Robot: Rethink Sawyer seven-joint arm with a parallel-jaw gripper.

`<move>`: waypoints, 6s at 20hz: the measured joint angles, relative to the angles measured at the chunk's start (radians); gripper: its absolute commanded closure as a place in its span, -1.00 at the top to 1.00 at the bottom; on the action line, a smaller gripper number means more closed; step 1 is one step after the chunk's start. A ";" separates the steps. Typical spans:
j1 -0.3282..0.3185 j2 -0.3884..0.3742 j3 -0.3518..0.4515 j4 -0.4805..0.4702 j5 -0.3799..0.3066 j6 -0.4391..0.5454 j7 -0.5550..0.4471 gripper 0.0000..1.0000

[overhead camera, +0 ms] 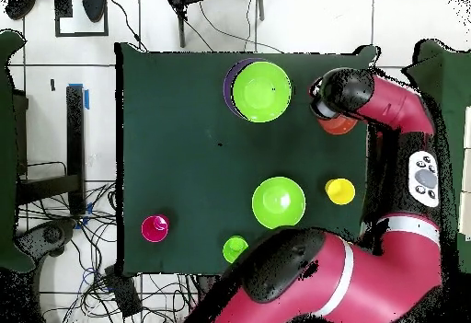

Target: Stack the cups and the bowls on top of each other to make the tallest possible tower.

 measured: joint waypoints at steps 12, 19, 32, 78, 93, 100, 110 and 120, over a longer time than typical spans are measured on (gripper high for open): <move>-0.004 -0.174 0.000 0.002 0.016 0.124 0.000 -1.00; 0.005 -0.277 -0.001 0.002 0.031 0.244 0.000 -1.00; 0.075 -0.396 -0.001 -0.047 0.034 0.428 0.000 -1.00; 0.303 -0.253 0.004 -0.684 0.022 0.809 0.000 -1.00; 0.304 -0.178 -0.025 -0.683 0.022 0.809 0.000 -1.00; 0.304 -0.177 -0.048 -0.644 0.024 0.769 0.000 -1.00; 0.303 -0.175 -0.061 -0.589 0.027 0.712 0.000 -1.00; 0.297 -0.173 -0.061 -0.504 0.027 0.609 0.000 -1.00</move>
